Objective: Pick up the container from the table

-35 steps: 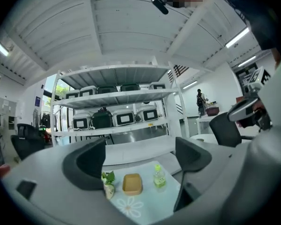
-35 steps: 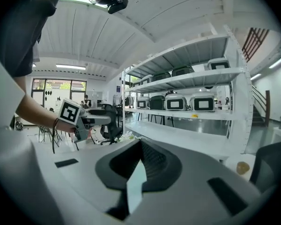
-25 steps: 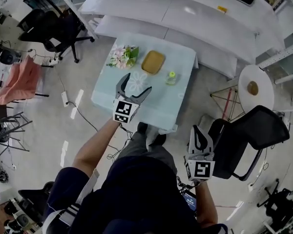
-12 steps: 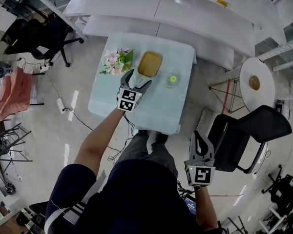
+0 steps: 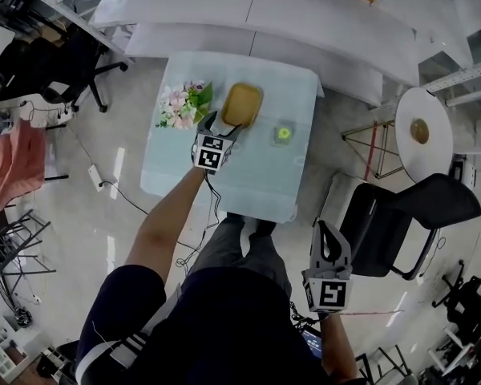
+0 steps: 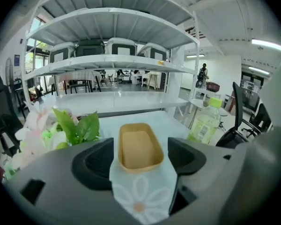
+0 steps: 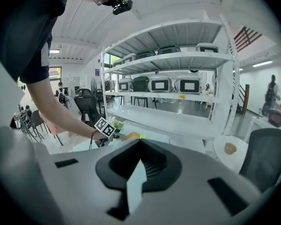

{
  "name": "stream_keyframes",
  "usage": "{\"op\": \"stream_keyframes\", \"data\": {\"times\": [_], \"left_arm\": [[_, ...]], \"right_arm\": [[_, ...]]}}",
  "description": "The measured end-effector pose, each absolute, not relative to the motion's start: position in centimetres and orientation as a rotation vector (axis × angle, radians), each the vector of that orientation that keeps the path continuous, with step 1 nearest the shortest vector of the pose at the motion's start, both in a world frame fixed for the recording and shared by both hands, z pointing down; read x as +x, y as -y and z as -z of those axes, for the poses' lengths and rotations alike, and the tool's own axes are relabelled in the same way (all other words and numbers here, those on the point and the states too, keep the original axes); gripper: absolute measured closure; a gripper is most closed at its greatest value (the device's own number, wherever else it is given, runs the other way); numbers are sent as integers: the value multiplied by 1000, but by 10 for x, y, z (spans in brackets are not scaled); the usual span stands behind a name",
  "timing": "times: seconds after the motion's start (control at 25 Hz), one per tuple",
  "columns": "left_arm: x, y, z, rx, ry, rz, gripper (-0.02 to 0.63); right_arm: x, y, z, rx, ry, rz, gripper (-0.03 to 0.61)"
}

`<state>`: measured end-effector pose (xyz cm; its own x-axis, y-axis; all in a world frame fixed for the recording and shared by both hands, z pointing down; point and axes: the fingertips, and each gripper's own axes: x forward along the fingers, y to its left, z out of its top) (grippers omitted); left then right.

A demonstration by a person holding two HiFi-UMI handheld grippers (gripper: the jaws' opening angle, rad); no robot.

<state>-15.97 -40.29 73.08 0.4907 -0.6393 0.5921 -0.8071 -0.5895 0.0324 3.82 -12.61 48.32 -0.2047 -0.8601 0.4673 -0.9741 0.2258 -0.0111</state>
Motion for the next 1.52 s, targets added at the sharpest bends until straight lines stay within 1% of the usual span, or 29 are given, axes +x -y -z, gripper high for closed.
{"op": "stream_keyframes", "data": {"times": [0.28,0.56,0.68,0.92,1.16,1.28,1.52], "left_arm": [[-166,417,-759,2357,1222,-805,270],[-177,430,-779,2252,1250,-809,340],[-179,433,-784,2237,1252,-816,359],[-186,440,-798,2176,1252,-874,417],[-187,447,-807,2163,1229,-917,457],[-188,447,-811,2143,1217,-951,488],[-186,449,-815,2120,1197,-974,508]], "right_arm": [[35,128,-493,1668,2120,-455,575],[32,135,-497,1682,2139,-459,575],[32,131,-504,1664,2109,-493,575],[33,128,-512,1657,2103,-493,575],[29,134,-515,1666,2109,-499,575],[30,136,-515,1678,2107,-505,575],[32,136,-517,1680,2092,-524,575]]}}
